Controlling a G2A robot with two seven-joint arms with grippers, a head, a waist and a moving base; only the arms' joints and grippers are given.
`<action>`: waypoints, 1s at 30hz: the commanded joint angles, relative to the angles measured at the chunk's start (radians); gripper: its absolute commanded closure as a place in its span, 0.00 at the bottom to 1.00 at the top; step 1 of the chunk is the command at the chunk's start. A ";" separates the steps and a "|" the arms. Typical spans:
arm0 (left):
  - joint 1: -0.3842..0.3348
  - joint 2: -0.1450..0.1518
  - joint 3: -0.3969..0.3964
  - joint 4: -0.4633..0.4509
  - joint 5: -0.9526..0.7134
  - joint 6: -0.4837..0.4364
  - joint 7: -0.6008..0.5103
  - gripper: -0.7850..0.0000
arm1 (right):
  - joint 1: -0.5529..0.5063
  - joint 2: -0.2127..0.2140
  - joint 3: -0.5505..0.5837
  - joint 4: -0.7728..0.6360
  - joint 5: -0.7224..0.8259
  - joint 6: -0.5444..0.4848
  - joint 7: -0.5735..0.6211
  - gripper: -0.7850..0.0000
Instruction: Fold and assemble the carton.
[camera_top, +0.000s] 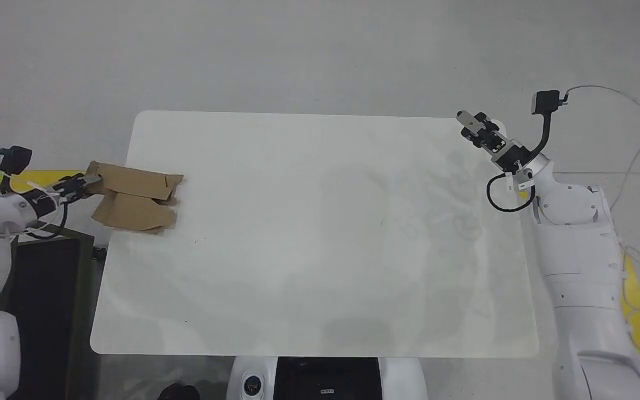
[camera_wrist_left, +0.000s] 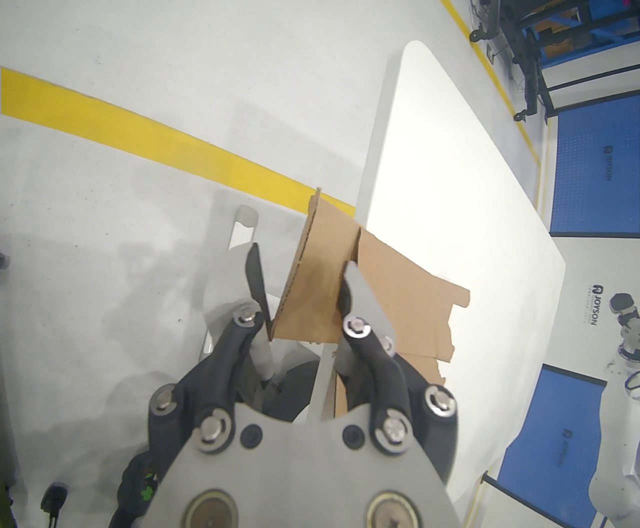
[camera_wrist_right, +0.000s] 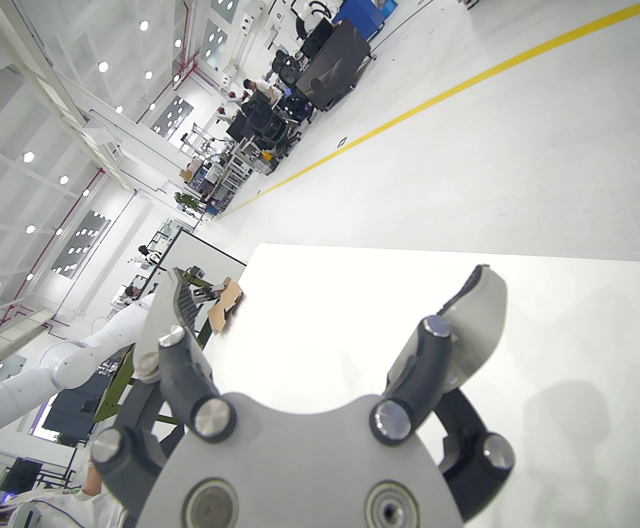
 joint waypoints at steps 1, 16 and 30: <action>-0.001 0.000 -0.003 0.000 -0.011 -0.004 -0.001 1.00 | 0.000 0.000 0.000 0.000 0.000 0.000 0.000 0.00; -0.015 -0.019 -0.076 -0.058 -0.304 -0.119 -0.162 1.00 | 0.000 0.000 0.000 0.000 0.000 0.000 0.000 0.00; -0.026 -0.055 -0.065 -0.223 -0.497 -0.033 -0.167 1.00 | 0.000 0.000 0.000 0.000 0.000 0.000 0.000 0.00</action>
